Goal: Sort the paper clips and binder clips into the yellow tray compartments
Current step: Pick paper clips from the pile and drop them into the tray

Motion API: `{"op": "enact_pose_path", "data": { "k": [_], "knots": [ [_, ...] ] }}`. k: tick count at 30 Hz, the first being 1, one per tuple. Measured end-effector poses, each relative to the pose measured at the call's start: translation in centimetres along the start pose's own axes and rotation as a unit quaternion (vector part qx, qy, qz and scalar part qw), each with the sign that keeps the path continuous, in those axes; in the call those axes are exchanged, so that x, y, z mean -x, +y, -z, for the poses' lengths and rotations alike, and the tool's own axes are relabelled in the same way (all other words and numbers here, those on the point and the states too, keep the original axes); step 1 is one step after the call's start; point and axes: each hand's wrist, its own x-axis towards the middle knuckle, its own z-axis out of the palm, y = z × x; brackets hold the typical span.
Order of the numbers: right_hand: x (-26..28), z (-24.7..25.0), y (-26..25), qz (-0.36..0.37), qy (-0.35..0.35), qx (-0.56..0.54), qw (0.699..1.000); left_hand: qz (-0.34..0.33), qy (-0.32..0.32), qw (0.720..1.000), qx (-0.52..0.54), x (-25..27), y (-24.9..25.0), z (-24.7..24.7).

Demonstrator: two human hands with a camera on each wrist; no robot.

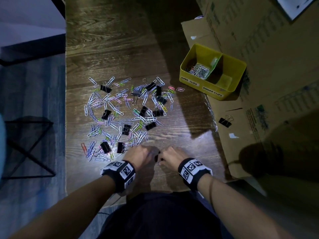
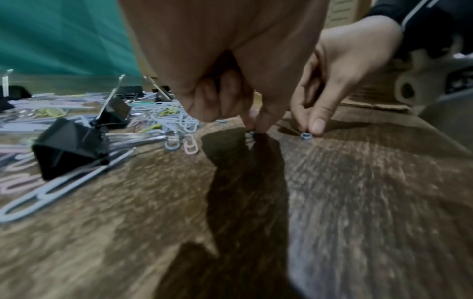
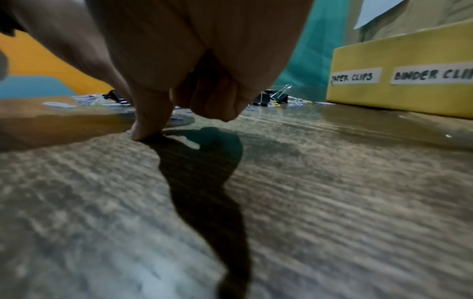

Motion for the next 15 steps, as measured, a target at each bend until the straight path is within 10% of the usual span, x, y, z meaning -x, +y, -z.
{"op": "enact_pose_path", "data": {
  "k": [7, 9, 12, 15],
  "knots": [
    [0.6, -0.3, -0.4, 0.002, -0.026, 0.072, 0.997, 0.108, -0.002, 0.984, 0.139, -1.2, 1.7, 2.7],
    [0.8, -0.2, -0.2, -0.001, -0.019, 0.062, 0.998, 0.172, -0.009, 0.918, 0.358, -2.8, 2.1, 4.4],
    [0.7, 1.3, 1.4, -0.024, 0.041, -0.116, 0.992, 0.236, -0.056, 0.729, 0.640, -6.4, 2.6, 7.8],
    [0.1, 4.1, 4.0, -0.050, 0.195, -0.321, 0.925, 0.159, -0.054, 0.698, 0.696, -10.7, 3.3, 11.8]
  ]
}}
